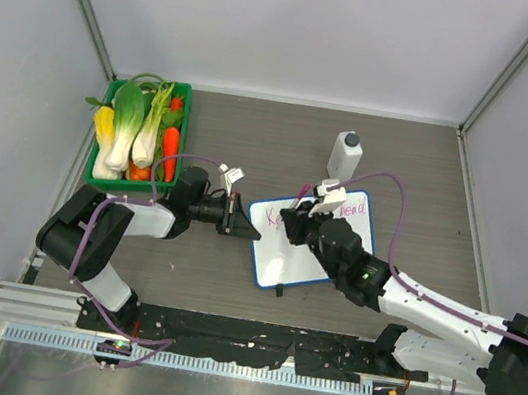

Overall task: Write a sentence on the whiteboard
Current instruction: Write on the whiteboard with the whiteboard.

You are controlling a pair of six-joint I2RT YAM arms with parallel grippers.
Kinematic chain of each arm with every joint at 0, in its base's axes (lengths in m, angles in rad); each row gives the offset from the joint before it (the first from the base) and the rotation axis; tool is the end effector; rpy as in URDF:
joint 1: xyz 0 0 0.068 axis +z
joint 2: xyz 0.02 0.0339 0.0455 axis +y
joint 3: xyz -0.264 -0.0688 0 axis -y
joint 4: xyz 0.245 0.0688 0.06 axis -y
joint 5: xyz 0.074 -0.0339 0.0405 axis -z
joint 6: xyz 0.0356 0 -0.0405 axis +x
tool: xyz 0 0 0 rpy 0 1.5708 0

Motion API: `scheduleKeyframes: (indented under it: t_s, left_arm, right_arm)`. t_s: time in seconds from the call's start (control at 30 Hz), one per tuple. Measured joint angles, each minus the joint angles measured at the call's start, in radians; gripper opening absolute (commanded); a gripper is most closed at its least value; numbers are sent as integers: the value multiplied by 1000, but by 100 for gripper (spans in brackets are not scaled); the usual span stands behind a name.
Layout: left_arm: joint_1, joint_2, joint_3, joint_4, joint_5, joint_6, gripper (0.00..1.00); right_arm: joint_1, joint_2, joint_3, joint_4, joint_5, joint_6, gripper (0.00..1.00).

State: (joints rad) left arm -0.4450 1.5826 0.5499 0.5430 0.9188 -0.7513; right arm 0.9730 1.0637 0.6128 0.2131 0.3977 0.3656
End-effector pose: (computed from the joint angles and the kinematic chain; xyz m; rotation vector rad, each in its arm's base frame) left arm 0.2447 -0.1480 0.1529 0.3081 2.2606 -1.6333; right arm 0.1477 0.1925 0.2664 -0.2671 1.8103 0.5964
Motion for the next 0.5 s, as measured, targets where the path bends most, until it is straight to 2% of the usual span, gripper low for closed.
scheduleKeyframes:
  t_s: [0.5]
  left_arm:
    - [-10,46,108,-135,-2,-3,0]
  right_arm:
    - [34,11,-4,71,109,-31,1]
